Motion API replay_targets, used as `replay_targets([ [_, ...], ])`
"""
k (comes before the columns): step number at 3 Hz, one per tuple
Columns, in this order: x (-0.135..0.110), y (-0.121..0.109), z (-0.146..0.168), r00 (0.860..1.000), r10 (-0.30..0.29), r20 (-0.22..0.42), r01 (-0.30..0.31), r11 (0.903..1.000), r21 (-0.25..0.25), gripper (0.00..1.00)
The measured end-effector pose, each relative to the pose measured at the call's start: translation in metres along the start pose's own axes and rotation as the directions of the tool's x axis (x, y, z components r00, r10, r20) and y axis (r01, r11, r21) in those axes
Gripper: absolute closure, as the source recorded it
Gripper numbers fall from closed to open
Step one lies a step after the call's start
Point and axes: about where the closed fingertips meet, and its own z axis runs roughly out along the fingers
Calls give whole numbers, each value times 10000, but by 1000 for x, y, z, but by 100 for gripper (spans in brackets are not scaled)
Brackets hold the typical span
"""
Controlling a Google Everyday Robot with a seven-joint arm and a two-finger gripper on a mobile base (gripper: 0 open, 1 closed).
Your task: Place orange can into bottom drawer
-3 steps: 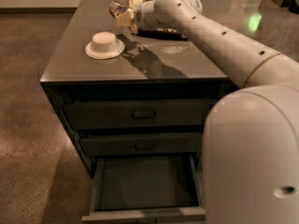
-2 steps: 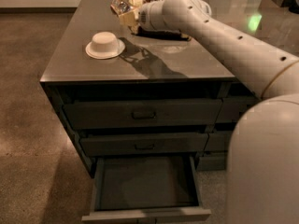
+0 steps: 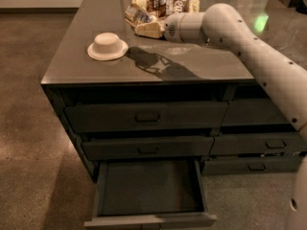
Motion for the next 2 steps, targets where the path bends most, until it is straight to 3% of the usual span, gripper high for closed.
replay_targets([
  [1,12,8,-33,9951,-960,-227,935,9913,-931,100],
  [2,22,14,-62,9796,-1942,-515,1841,9703,-1570,100],
])
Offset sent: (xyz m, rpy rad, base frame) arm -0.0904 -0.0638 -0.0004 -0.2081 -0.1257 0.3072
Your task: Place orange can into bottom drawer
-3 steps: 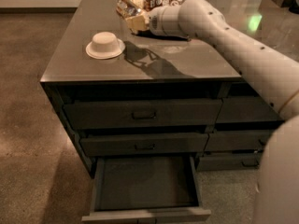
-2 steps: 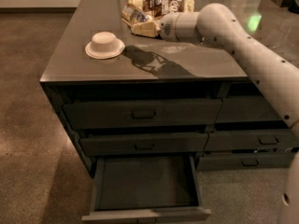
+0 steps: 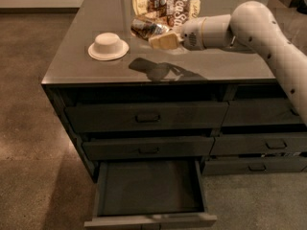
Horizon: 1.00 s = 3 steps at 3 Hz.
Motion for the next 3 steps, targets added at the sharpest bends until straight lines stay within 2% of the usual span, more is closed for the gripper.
replay_targets([
  [1,15,15,-22,9973,-621,-382,596,9961,-645,100],
  [2,33,34,-46,9924,-948,-784,861,9904,-1085,100],
  [3,51,57,-68,9851,-1318,-1104,1121,9793,-1685,100],
])
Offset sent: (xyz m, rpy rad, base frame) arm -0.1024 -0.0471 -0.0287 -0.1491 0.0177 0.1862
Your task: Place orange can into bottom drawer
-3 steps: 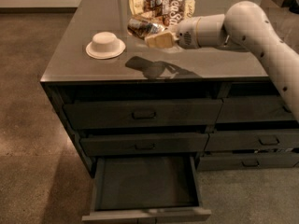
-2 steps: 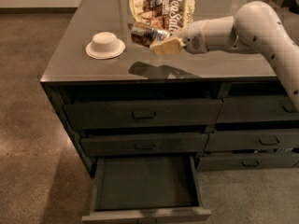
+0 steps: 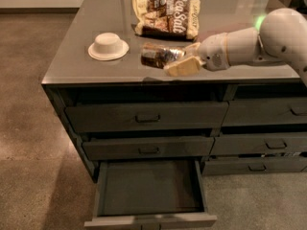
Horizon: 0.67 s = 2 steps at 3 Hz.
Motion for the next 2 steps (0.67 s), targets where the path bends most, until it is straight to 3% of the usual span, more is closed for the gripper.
replay_targets([
  [1,16,27,-10,9989,-441,-180,425,9957,-823,100],
  [2,16,27,-10,9989,-441,-181,425,9957,-824,100],
])
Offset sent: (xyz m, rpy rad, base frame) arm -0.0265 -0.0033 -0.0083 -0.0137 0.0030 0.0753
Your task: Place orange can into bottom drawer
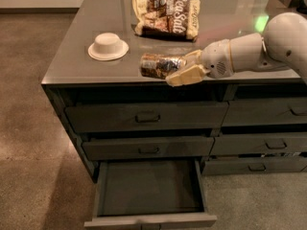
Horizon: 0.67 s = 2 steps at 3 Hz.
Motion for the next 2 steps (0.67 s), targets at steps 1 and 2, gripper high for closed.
replay_targets([
  [1,-9,-1,5,9990,-374,-247,379,9990,235,100],
  [2,0,15,4,9903,-869,-1081,935,9939,583,100],
])
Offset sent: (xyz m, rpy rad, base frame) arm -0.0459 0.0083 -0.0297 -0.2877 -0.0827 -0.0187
